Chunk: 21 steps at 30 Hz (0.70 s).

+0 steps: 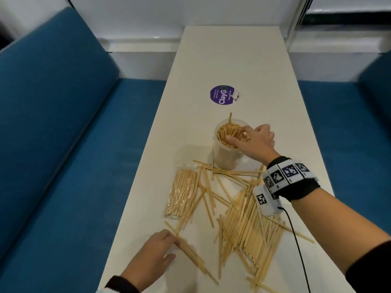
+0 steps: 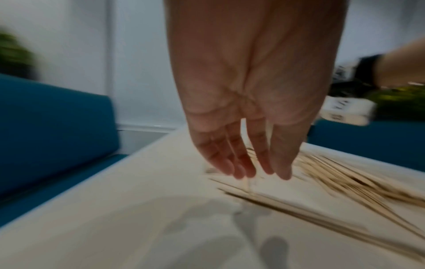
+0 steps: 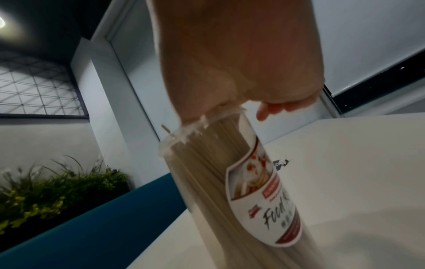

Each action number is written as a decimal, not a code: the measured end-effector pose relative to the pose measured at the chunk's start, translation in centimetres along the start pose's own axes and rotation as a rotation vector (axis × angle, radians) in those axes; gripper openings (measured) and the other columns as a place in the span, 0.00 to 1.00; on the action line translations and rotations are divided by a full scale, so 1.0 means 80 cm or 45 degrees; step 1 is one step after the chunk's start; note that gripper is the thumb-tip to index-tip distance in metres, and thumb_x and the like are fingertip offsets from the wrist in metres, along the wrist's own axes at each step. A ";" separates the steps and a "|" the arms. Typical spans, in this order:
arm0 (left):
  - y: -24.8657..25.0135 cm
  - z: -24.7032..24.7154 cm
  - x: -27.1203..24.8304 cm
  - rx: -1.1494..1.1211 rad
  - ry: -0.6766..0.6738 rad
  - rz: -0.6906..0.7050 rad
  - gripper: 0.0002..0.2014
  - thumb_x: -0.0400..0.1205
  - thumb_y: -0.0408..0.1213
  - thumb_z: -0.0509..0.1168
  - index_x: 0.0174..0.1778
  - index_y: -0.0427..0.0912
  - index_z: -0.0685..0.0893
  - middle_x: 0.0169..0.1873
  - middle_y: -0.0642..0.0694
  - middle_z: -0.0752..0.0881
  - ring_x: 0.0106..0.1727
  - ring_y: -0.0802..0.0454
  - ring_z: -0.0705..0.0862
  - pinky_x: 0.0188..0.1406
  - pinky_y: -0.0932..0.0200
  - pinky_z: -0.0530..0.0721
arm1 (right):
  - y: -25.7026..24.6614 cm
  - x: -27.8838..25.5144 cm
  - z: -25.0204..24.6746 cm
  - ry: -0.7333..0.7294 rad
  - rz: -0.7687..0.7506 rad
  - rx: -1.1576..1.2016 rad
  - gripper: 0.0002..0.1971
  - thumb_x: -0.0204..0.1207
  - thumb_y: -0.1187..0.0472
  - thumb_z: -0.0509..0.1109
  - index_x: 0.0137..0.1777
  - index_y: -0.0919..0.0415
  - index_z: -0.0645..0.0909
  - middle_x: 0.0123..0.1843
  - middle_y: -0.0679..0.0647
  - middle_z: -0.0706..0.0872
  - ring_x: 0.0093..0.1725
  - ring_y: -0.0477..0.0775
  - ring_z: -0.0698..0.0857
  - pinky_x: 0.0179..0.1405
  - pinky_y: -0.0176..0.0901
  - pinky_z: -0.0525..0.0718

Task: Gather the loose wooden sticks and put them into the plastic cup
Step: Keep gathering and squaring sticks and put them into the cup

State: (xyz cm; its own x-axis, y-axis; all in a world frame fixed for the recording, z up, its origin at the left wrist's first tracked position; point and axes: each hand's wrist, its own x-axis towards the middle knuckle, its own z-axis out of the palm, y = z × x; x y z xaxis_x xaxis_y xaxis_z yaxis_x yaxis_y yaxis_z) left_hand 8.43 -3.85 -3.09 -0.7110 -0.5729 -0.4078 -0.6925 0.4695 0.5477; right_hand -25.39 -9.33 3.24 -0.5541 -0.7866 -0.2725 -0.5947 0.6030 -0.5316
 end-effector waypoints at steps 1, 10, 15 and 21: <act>0.006 0.004 0.008 0.103 -0.066 0.077 0.13 0.78 0.38 0.68 0.58 0.54 0.81 0.54 0.60 0.76 0.57 0.62 0.77 0.56 0.73 0.70 | 0.000 -0.008 -0.004 -0.015 -0.018 0.037 0.32 0.68 0.31 0.66 0.68 0.48 0.74 0.66 0.58 0.62 0.69 0.62 0.62 0.71 0.53 0.63; 0.021 0.038 0.033 0.843 -0.278 0.279 0.26 0.39 0.38 0.80 0.27 0.58 0.73 0.21 0.60 0.75 0.23 0.62 0.75 0.34 0.62 0.62 | 0.054 -0.094 -0.037 0.283 -0.043 0.504 0.26 0.76 0.43 0.66 0.72 0.48 0.68 0.68 0.51 0.62 0.75 0.58 0.62 0.75 0.57 0.67; 0.007 0.039 0.040 0.887 -0.348 0.192 0.24 0.34 0.45 0.81 0.17 0.55 0.74 0.19 0.60 0.74 0.21 0.65 0.74 0.20 0.71 0.67 | 0.116 -0.168 -0.020 0.166 0.131 0.546 0.16 0.78 0.52 0.67 0.64 0.46 0.70 0.62 0.50 0.69 0.64 0.55 0.72 0.58 0.45 0.73; 0.045 0.028 0.039 0.417 -0.198 0.211 0.15 0.80 0.28 0.57 0.42 0.53 0.60 0.32 0.58 0.65 0.35 0.49 0.69 0.27 0.67 0.61 | 0.188 -0.253 0.026 -0.022 0.455 0.617 0.11 0.79 0.56 0.68 0.59 0.51 0.73 0.57 0.54 0.80 0.50 0.50 0.81 0.42 0.40 0.77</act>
State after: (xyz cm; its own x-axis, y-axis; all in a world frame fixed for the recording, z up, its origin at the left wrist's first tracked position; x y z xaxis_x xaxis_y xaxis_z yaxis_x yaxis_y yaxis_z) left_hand 3.45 -2.45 -4.03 -0.8089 -0.3749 -0.4530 -0.5515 0.7507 0.3636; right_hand -21.87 15.40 -0.93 -0.6586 -0.5508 -0.5127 -0.0381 0.7048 -0.7084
